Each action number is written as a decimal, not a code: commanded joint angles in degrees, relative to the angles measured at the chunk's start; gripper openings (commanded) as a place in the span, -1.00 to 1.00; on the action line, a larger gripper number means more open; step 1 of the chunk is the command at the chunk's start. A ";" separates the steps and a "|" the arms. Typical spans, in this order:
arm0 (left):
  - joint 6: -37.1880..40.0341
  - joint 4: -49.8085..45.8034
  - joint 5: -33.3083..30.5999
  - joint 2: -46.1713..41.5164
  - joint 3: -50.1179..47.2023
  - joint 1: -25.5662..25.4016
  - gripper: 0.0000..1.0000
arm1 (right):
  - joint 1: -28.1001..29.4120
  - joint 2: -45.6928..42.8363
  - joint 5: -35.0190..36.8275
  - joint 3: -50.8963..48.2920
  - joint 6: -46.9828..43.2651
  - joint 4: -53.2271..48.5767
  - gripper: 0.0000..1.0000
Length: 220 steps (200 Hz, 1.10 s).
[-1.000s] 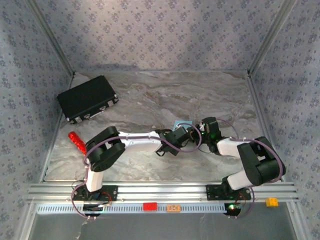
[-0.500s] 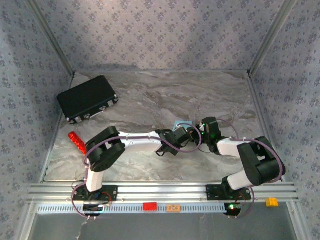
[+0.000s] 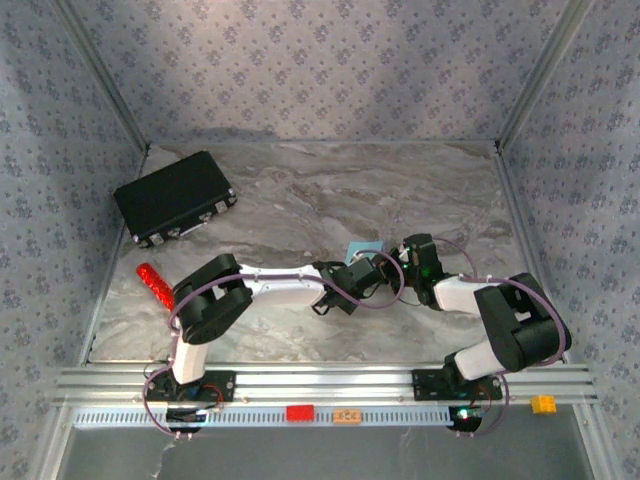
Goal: Fold a paper plane with a square sheet of paper (pick it up from the middle)
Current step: Fold the wing for the fifth time at the center of the table.
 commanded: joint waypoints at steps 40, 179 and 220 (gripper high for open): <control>0.91 3.36 0.17 -2.34 -1.23 -0.84 -0.59 | 0.70 -0.17 0.84 0.86 0.58 -0.30 -0.91; 1.17 6.12 -1.10 -3.69 -2.94 -0.93 -0.50 | 0.87 -0.13 0.79 0.95 0.66 -0.92 -0.92; 1.17 5.74 -1.69 -3.60 -2.91 -0.94 -0.70 | 0.95 -0.21 1.01 0.84 0.57 -1.16 -0.90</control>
